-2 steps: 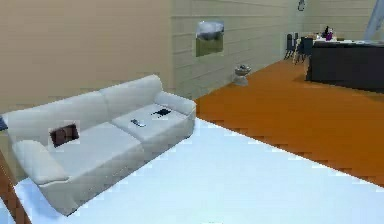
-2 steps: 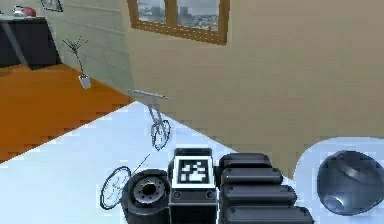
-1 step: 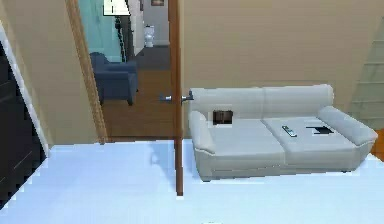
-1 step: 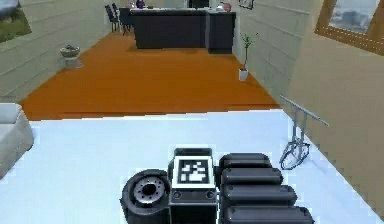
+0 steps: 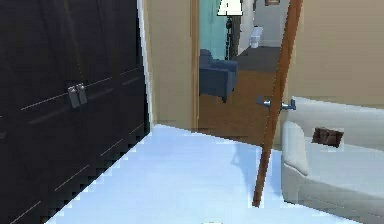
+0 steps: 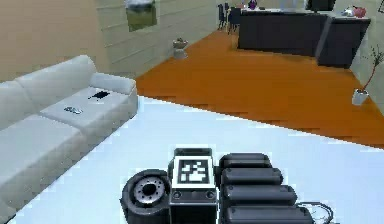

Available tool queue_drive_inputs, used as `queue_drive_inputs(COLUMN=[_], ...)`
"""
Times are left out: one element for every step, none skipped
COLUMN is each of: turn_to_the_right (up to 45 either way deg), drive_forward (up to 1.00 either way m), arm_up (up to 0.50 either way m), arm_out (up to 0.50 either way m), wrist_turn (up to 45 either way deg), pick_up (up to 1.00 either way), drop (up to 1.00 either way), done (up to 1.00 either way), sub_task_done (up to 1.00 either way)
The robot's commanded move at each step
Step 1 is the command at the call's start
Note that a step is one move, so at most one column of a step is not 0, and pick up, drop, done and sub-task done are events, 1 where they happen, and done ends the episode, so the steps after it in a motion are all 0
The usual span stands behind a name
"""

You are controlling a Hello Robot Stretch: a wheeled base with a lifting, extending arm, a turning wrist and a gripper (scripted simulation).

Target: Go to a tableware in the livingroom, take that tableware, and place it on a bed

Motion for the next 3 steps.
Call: queue_drive_inputs(turn_to_the_right=[0.0,0.0,24.0], drive_forward=[1.0,0.25,0.0], arm_up=[0.0,0.0,0.0], arm_out=[0.0,0.0,0.0], wrist_turn=[0.0,0.0,0.0], pick_up=[0.0,0.0,0.0], drop=[0.0,0.0,0.0], done=[0.0,0.0,0.0], sub_task_done=[0.0,0.0,0.0])
